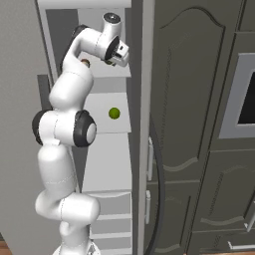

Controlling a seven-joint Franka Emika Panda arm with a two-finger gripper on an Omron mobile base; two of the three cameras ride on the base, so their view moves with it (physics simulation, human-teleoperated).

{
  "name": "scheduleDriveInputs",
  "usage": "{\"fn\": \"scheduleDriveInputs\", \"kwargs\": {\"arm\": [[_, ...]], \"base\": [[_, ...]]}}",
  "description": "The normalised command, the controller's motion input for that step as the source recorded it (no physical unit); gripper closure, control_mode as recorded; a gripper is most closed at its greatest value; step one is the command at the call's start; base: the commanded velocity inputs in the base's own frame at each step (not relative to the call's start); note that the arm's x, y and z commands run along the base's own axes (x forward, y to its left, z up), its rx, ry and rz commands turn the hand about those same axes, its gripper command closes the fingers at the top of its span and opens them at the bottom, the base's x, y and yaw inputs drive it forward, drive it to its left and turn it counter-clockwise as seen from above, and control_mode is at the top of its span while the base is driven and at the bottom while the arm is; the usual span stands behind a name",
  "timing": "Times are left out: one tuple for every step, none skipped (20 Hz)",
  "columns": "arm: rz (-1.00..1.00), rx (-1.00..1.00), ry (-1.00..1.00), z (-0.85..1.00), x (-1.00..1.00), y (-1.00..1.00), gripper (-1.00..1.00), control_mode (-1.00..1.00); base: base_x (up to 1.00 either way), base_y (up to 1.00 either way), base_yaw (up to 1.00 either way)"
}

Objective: Take the lime and cucumber from the second highest rack and move them to the highest rack where the mushroom and potato are located, to maximize freezer space. Close the freezer door after rearranging.

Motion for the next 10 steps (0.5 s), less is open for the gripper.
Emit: {"fn": "scheduleDriveInputs", "kwargs": {"arm": [[0.0, -0.05, 0.0, -0.48, 0.4, 0.24, -1.0, -1.0], [0.0, -0.1, 0.0, -0.51, 0.28, 0.29, -1.0, -1.0], [0.0, -0.07, 0.0, -0.46, 0.36, 0.29, -1.0, -1.0], [0.0, -0.05, 0.0, -0.41, 0.3, 0.27, -1.0, -1.0], [0.0, -0.01, 0.0, -0.37, 0.29, 0.24, -1.0, -1.0], [0.0, -0.02, 0.0, -0.37, 0.17, 0.21, -1.0, -1.0], [0.0, -0.05, 0.0, -0.34, 0.09, 0.19, -1.0, -1.0], [0.0, -0.06, 0.0, -0.31, 0.08, 0.14, -1.0, -1.0], [0.0, -0.06, 0.0, -0.28, 0.0, 0.1, -1.0, -1.0], [0.0, -0.05, 0.0, -0.27, 0.0, 0.05, -1.0, -1.0]], "base": [[0.0, 0.0, 0.0], [0.0, 0.0, 0.0], [0.0, 0.0, 0.0], [0.0, 0.0, 0.0], [0.0, 0.0, 0.0], [0.0, 0.0, 0.0], [0.0, 0.0, 0.0], [0.0, 0.0, 0.0], [0.0, 0.0, 0.0], [0.0, 0.0, 0.0]]}}
